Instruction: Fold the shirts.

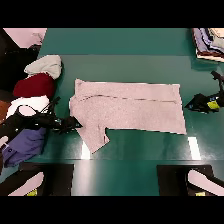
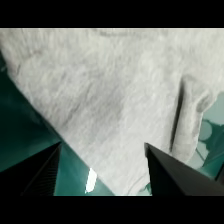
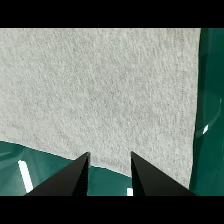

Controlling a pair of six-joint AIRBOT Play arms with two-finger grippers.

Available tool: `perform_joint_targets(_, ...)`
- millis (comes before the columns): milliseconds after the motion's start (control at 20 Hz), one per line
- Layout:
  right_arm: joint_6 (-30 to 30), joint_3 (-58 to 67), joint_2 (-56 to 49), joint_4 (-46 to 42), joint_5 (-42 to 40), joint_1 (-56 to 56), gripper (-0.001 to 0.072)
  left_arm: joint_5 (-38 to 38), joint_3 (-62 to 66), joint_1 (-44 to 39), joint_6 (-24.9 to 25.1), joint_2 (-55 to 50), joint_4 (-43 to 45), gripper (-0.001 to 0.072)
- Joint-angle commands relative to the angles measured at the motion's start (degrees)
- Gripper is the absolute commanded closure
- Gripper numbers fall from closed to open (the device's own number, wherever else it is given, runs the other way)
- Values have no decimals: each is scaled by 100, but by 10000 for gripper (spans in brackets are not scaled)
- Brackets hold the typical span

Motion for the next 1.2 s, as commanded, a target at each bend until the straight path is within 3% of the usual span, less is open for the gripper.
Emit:
perform_joint_targets(0, -42, -13, 13, 190, 11, -2, 416, 426, -92, 0, 59, 11, -164, 120)
perform_joint_targets(50, -42, -13, 15, 190, 17, -2, 415, 463, -109, 0, 50, 11, -164, 260)
perform_joint_targets(100, -42, -13, 13, 190, 20, -2, 415, 498, -116, -37, 59, 11, -160, 311)
perform_joint_targets(300, -42, -13, 15, 192, 26, -2, 415, 960, -120, -603, -52, 11, -136, 312)
perform_joint_targets(350, -42, -13, 13, 184, 66, -4, 415, 1060, -120, -754, -129, 11, -114, 380)
perform_joint_targets(400, -44, -13, 13, 160, 90, -4, 415, 1117, -120, -839, -127, 11, -114, 579)
perform_joint_targets(450, -68, -13, 15, 111, 168, -7, 415, 1121, -118, -841, -127, 11, -120, 684)
perform_joint_targets(750, -195, -551, 243, -466, 531, -946, 415, 503, 402, -826, -68, 61, 227, 685)
perform_joint_targets(850, -201, -1176, 348, -590, 337, -1617, 317, 455, 577, -826, -63, 63, 254, 685)
perform_joint_targets(1150, -579, -2326, -186, 214, -271, -2315, 328, 570, 605, -826, -59, 63, 225, 685)
